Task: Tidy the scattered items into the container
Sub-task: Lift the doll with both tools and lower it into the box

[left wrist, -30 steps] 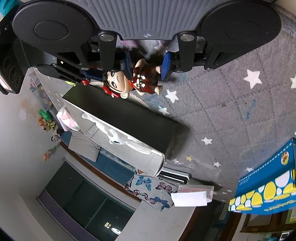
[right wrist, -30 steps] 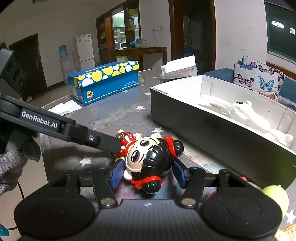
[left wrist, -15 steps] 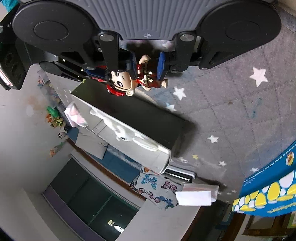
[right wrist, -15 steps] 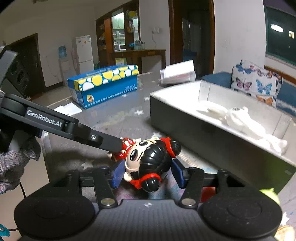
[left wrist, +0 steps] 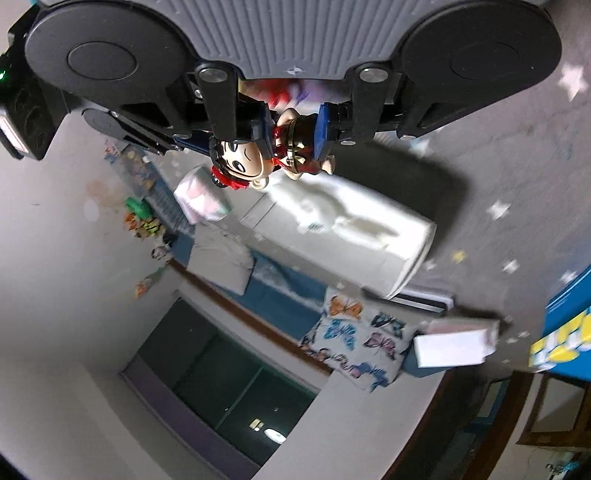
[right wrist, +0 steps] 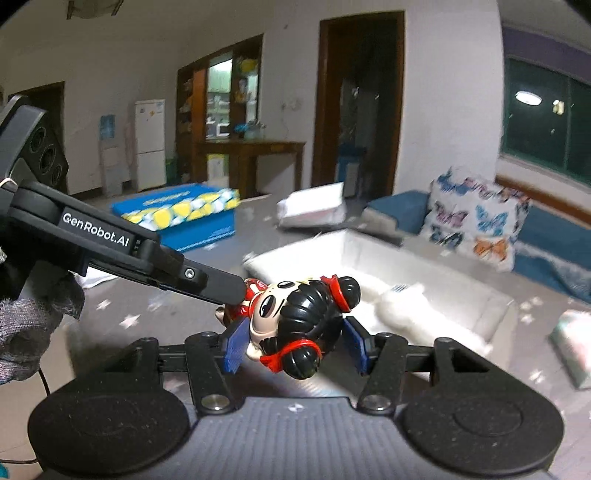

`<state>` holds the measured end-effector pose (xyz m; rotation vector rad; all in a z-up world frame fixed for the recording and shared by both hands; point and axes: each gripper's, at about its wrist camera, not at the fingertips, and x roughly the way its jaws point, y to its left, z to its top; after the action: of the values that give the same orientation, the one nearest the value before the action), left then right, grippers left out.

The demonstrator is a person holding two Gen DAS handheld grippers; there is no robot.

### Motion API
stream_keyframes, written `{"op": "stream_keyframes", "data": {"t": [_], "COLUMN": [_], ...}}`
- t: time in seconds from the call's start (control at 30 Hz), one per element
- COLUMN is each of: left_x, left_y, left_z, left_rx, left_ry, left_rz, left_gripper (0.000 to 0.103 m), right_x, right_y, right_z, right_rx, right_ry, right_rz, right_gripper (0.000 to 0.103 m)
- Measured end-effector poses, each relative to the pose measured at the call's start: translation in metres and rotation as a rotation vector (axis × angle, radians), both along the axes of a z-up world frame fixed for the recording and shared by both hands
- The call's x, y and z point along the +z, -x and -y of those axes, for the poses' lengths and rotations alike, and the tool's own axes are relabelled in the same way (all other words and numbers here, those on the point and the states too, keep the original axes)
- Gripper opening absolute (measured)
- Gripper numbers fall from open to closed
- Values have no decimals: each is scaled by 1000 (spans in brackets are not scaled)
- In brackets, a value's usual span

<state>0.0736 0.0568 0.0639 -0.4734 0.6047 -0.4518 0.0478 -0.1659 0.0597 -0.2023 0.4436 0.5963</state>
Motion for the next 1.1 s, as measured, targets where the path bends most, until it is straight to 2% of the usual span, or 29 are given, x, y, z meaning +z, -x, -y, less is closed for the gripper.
{"op": "stream_keyframes", "data": {"t": [0.2, 0.37, 0.57, 0.8, 1.03, 1.1], "left_x": [7, -7, -28, -48, -54, -54], "left_y": [-47, -85, -117, -137, -141, -141], "left_z": [36, 63, 79, 85, 94, 95], "left_rx": [-50, -77, -82, -82, -90, -94], "left_ry": [1, -8, -26, -42, -88, -80], "left_rz": [16, -33, -109, -177, -184, -188], "left_gripper": [25, 26, 26, 25, 25, 25], "right_x": [13, 6, -10, -29, -39, -41], "right_y": [-30, -61, -96, -121, -128, -130], "right_z": [23, 40, 51, 50, 46, 45], "right_rx": [-84, -123, -110, -71, -66, -68], "right_ry": [20, 73, 130, 196, 249, 257], "right_rz": [24, -6, -65, -121, -142, -144], "right_gripper": [55, 55, 55, 55, 56, 56]}}
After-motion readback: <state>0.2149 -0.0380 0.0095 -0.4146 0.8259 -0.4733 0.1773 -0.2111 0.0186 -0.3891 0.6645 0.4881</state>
